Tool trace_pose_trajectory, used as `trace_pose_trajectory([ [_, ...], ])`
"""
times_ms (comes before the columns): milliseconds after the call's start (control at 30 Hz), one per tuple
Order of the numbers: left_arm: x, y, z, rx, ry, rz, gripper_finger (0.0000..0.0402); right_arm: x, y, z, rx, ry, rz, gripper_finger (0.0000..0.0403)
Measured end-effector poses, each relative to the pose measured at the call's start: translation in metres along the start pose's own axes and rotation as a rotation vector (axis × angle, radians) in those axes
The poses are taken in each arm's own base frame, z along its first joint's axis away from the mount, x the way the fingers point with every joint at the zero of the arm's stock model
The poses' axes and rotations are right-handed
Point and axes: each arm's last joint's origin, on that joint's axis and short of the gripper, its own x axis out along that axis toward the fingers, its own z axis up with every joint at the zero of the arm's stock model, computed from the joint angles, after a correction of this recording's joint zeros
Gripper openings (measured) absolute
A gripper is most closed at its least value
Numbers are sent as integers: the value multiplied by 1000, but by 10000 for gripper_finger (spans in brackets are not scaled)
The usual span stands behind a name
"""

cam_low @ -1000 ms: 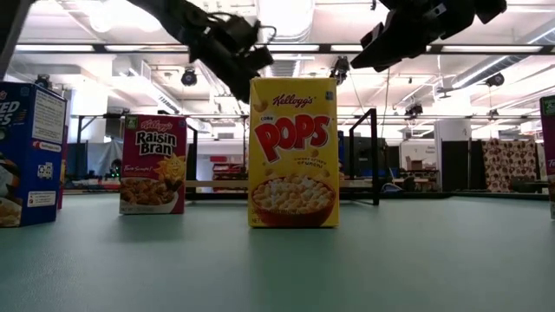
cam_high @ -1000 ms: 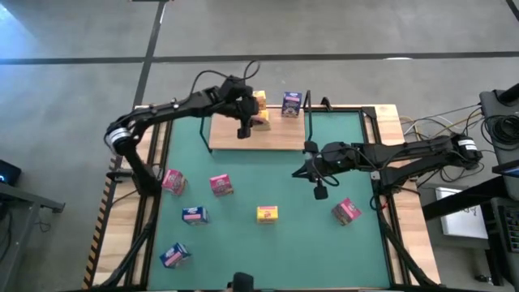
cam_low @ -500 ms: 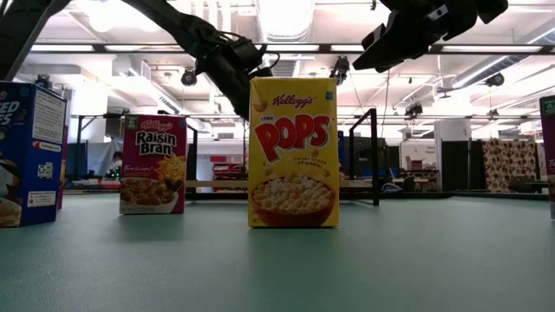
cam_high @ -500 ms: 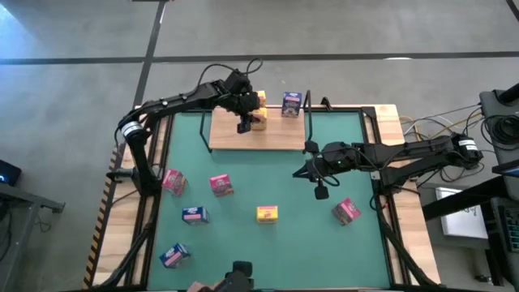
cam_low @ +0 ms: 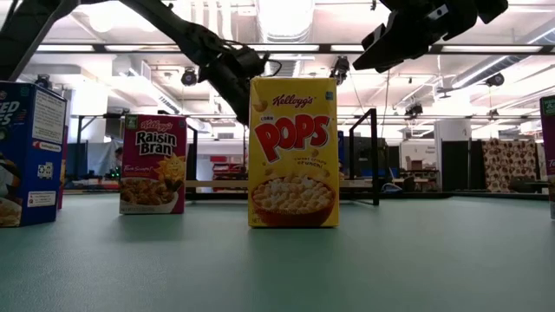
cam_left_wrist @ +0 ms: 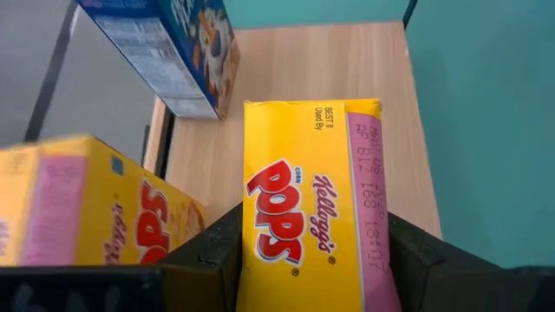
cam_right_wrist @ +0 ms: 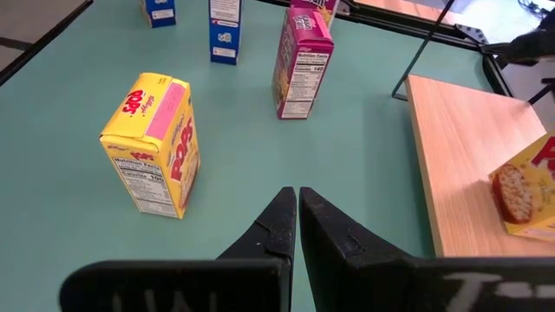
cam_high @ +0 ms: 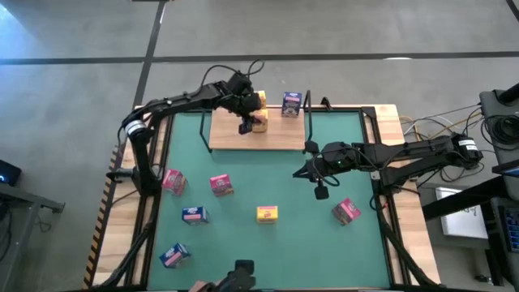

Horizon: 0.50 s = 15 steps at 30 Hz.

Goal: Stack cereal on shelf
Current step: Put the top yellow cereal box on the shelf aligned with the other yellow cereal box

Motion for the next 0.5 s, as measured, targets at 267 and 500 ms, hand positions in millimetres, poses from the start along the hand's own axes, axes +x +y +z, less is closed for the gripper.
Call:
trace_pose_trajectory([
  [267, 4, 1, -1, -2, 5, 6, 155, 0, 0, 0, 0, 0, 0, 9],
  [500, 4, 2, -2, 1, 19, 27, 165, 0, 0, 0, 0, 0, 0, 9],
])
